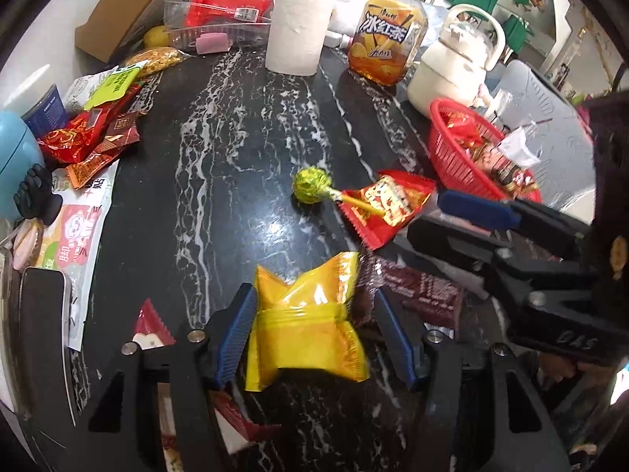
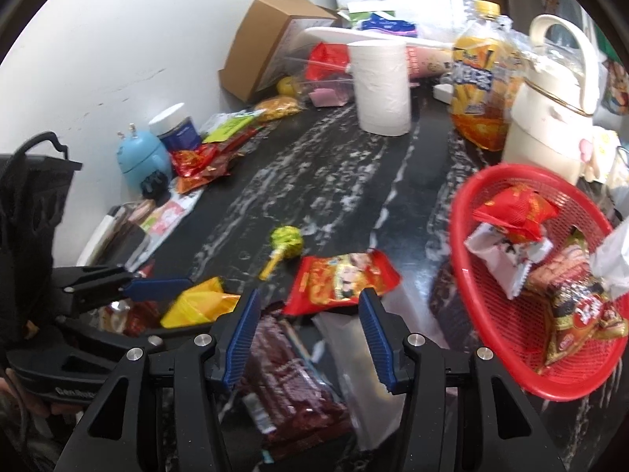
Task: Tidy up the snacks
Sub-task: 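Grasp the yellow packet with the left gripper while the right gripper lowers toward the lollipop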
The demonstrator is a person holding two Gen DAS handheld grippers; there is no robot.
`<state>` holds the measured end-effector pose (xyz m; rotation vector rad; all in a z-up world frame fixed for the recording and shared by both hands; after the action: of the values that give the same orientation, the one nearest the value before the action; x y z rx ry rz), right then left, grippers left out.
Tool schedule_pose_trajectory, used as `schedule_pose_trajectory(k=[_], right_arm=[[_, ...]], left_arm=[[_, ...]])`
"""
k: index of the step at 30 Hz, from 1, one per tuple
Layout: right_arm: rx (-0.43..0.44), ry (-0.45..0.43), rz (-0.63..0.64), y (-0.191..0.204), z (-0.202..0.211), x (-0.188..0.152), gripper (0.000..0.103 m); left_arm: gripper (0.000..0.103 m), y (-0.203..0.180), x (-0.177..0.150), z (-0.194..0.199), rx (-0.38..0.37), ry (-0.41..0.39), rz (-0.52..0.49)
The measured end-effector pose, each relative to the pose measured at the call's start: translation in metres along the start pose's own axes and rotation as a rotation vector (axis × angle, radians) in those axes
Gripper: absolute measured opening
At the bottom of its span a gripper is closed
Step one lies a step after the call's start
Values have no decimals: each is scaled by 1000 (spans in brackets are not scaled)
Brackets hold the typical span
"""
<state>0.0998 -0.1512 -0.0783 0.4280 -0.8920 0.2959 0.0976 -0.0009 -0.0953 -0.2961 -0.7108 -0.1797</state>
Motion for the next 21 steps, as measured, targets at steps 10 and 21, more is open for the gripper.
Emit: schedule_pose_trajectory(k=[10, 21], right_arm=[[25, 10, 61, 17, -16, 10, 52], [22, 55, 94, 18, -55, 13, 51]], left_arm=[[61, 23, -11, -7, 48, -25, 47], [53, 46, 1, -11, 54, -67, 63]])
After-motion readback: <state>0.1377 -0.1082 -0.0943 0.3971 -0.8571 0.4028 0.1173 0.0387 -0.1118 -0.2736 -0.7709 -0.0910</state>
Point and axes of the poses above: each gripper's, at about its wrist camera, not at the fingertips, and z roughly against the way its jaws point, y to its left, x to its top, the point moved 2 cm from there along -z, roughly the way its jaws point, and after that the axes turned 14 degrees about -y, right-handed, at the moved point
